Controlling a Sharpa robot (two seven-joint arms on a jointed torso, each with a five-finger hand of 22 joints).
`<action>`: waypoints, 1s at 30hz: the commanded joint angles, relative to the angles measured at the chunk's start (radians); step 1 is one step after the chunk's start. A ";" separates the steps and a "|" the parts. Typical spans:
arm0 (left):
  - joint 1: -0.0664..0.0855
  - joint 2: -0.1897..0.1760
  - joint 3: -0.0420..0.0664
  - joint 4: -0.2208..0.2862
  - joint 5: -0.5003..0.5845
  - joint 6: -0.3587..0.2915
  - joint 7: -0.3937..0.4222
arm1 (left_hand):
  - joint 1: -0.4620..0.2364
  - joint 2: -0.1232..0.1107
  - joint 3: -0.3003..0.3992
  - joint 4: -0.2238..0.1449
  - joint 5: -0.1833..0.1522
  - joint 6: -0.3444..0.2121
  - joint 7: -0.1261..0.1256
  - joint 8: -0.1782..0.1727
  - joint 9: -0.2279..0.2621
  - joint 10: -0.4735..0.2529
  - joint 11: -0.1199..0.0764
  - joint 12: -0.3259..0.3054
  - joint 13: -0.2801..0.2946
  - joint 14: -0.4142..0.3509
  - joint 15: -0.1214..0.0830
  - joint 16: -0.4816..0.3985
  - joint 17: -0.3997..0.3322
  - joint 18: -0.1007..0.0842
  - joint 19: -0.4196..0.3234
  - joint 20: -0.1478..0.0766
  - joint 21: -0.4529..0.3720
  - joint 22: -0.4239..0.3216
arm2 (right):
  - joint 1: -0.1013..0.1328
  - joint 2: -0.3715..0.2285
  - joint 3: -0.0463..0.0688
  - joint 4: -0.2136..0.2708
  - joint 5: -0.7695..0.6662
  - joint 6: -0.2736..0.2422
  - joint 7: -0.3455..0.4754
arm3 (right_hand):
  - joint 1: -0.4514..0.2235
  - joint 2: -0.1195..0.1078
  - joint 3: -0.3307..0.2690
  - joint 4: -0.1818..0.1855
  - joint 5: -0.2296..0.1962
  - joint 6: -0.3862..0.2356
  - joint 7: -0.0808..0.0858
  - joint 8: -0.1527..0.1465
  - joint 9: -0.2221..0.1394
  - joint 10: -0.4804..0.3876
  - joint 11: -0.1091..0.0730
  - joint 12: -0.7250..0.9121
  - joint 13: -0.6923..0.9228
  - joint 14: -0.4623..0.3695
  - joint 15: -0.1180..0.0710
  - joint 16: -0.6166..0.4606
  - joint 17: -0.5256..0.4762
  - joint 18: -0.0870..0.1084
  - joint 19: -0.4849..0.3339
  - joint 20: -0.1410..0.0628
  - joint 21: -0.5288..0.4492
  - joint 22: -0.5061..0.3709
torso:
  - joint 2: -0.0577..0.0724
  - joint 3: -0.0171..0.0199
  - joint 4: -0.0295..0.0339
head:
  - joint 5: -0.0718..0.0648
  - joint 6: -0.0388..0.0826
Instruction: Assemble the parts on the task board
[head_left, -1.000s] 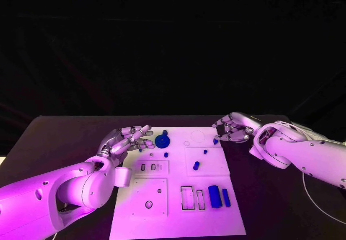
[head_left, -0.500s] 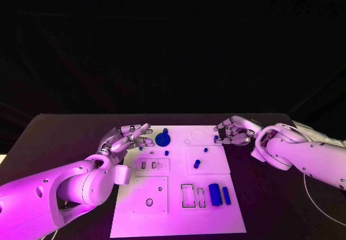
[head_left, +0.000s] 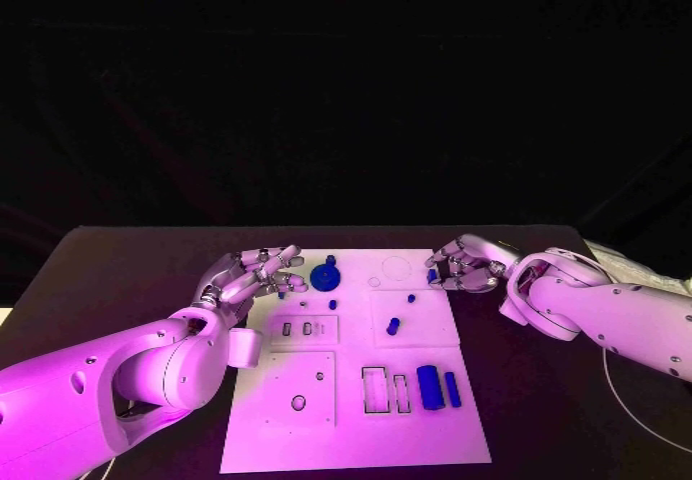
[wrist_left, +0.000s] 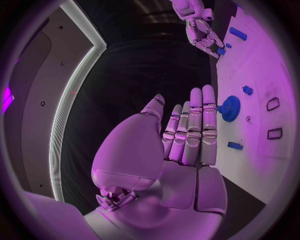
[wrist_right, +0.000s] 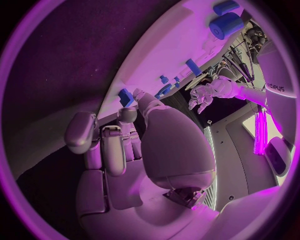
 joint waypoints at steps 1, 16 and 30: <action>0.000 0.002 0.001 0.000 -0.007 0.021 0.005 | 0.009 0.002 -0.001 -0.007 0.006 0.000 0.004 -0.006 -0.001 -0.001 0.004 -0.005 0.000 -0.009 -0.001 0.006 0.001 0.000 -0.007 0.003 0.005 0.001 | -0.004 0.004 0.000 -0.004 -0.014 0.021 -0.003 | 0.004 0.009 -0.001 -0.006 -0.008 0.013 -0.003 0.008 0.002 0.003 -0.006 0.004 0.001 0.067 -0.005 0.004 0.070 -0.013 0.004 -0.005 0.005 0.001 | 0.000 -0.0001 -0.0007 | -0.004 -0.002; 0.000 0.002 0.001 -0.001 -0.007 0.020 0.004 | 0.009 0.002 -0.001 -0.007 0.006 0.000 0.004 -0.006 -0.001 -0.001 0.004 -0.005 0.000 -0.009 -0.001 0.006 0.001 0.000 -0.007 0.003 0.005 0.001 | -0.010 0.014 0.000 -0.013 -0.024 0.020 -0.008 | -0.001 0.033 0.013 -0.009 -0.029 0.084 -0.021 0.036 0.010 0.017 -0.021 0.016 0.014 0.068 -0.017 0.005 0.073 -0.013 0.005 -0.016 0.006 0.002 | -0.001 0.0007 -0.0005 | -0.006 -0.004; 0.000 0.002 0.001 -0.002 -0.007 0.022 0.002 | 0.010 0.002 0.001 -0.008 0.006 0.001 0.004 -0.006 -0.001 0.000 0.004 -0.006 0.000 -0.012 -0.001 0.006 0.004 0.000 -0.010 0.003 0.007 0.003 | -0.010 0.018 0.000 -0.018 -0.020 -0.033 -0.010 | 0.028 0.089 0.074 -0.033 -0.121 0.134 -0.042 0.056 0.016 0.038 -0.038 0.030 0.031 0.069 -0.032 0.005 0.077 -0.014 0.010 -0.030 0.010 0.009 | -0.001 0.0004 -0.0001 | -0.007 -0.005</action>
